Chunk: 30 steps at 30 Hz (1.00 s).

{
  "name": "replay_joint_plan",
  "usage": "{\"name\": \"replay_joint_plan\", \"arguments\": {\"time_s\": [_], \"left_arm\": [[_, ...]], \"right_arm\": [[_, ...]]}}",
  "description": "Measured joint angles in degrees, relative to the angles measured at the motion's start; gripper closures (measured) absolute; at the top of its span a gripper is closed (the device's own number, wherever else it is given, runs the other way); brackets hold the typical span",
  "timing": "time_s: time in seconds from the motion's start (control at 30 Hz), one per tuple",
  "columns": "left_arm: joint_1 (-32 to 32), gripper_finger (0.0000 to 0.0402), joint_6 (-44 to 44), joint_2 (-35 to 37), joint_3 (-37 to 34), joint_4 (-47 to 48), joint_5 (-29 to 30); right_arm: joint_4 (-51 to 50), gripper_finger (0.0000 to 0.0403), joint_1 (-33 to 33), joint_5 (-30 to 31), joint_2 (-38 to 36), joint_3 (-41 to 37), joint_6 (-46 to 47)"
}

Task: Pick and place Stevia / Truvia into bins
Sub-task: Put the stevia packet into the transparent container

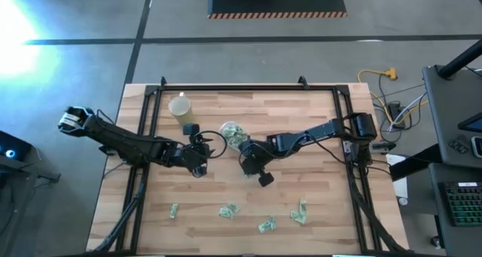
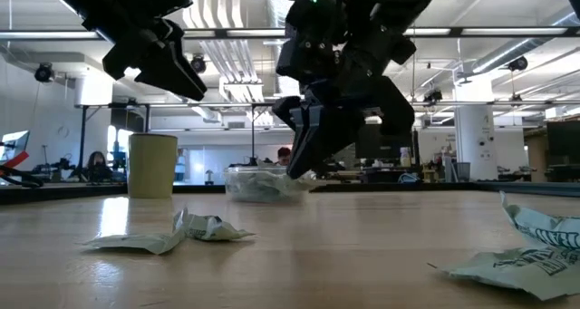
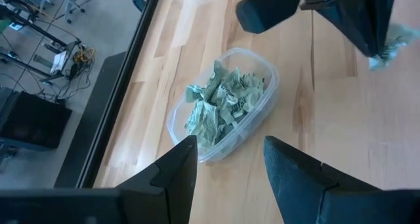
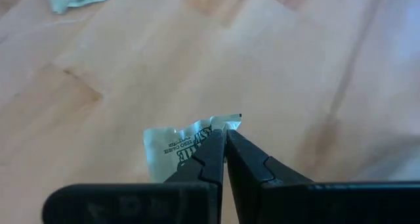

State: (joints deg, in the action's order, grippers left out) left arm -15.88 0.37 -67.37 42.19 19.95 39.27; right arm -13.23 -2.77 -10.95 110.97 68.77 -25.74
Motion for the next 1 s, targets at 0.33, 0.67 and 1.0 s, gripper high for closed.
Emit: {"name": "replay_joint_plan", "arguments": {"time_s": [0.33,0.67,1.0], "left_arm": [[0.0,0.0242,0.1,0.0,0.0,0.0,0.0],[0.0,0.0242,0.4,0.0,0.0,0.0,0.0],[0.0,0.0242,0.5,0.0,0.1,0.0,0.0]], "right_arm": [[-0.2,0.0394,0.1,15.3,-3.2,-0.1,-0.7],[6.9,0.0394,3.0,28.0,-3.2,-2.4,-1.5],[9.6,0.0394,6.7,29.2,-3.2,-2.9,-0.1]]}}
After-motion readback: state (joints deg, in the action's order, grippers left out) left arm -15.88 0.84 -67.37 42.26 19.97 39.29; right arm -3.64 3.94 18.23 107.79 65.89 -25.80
